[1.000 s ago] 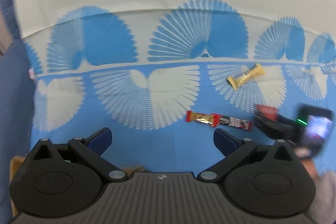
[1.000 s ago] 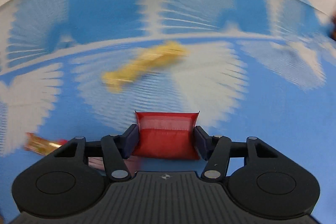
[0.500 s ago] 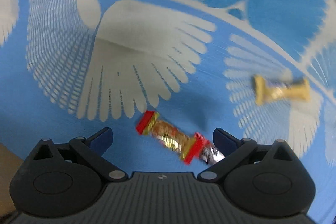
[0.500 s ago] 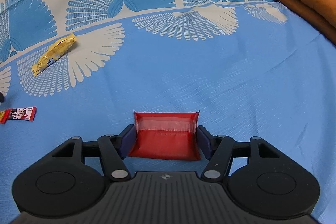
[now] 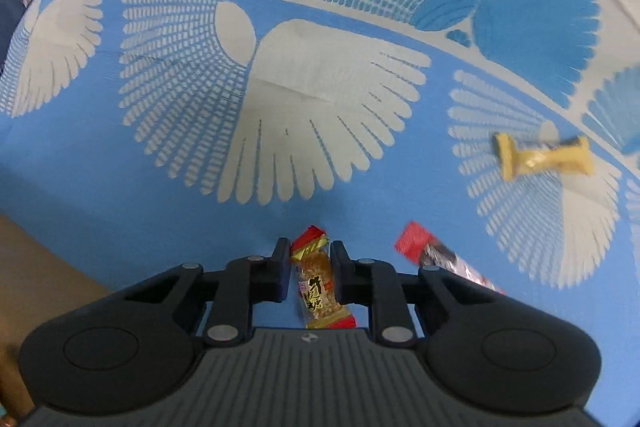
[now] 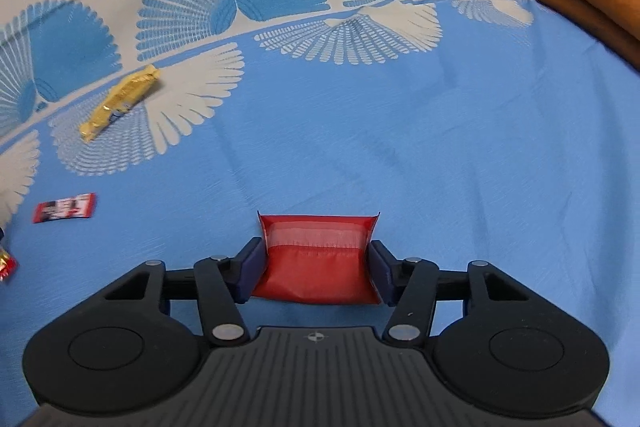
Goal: Organize snacks
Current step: 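Carry the candy with the left tool while the right tool carries the red packet over the box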
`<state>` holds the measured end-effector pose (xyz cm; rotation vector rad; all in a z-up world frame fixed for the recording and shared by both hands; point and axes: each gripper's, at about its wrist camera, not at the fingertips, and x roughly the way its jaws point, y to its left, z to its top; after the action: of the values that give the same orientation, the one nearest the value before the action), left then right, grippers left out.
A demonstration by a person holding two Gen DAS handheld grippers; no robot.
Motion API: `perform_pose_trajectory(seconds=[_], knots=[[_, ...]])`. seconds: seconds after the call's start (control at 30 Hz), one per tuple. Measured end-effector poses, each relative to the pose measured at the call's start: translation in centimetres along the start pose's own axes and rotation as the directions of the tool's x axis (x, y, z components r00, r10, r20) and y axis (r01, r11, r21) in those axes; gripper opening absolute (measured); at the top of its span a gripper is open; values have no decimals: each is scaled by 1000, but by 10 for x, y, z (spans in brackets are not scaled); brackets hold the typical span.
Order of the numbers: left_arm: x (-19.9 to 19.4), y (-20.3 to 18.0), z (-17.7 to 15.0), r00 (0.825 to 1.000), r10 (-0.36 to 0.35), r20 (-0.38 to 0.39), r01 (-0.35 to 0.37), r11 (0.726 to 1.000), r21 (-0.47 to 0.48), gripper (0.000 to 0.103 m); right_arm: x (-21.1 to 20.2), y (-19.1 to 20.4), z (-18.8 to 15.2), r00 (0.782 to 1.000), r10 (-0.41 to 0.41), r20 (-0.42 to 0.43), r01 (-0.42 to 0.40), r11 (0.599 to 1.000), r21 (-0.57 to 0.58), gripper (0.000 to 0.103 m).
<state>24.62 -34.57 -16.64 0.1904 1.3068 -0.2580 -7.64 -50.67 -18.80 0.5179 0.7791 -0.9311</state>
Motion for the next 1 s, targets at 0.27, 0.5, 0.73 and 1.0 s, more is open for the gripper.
perform_pose_trajectory(seconds=[0.27, 0.5, 0.73, 1.0], knots=[[-94, -2, -31, 985, -158, 68, 149, 981, 121, 22, -87, -8, -10, 996, 49, 79, -54, 996, 68, 58], [-173, 25, -72, 963, -262, 57, 252, 957, 147, 22, -174, 2, -28, 984, 138, 117, -145, 988, 52, 58], [-245, 85, -115, 945, -311, 101, 292, 942, 165, 22, -253, 30, -59, 959, 260, 115, -258, 966, -33, 58], [-283, 185, -165, 959, -258, 117, 243, 961, 132, 22, -327, 78, -108, 915, 403, 29, -390, 900, -195, 59]])
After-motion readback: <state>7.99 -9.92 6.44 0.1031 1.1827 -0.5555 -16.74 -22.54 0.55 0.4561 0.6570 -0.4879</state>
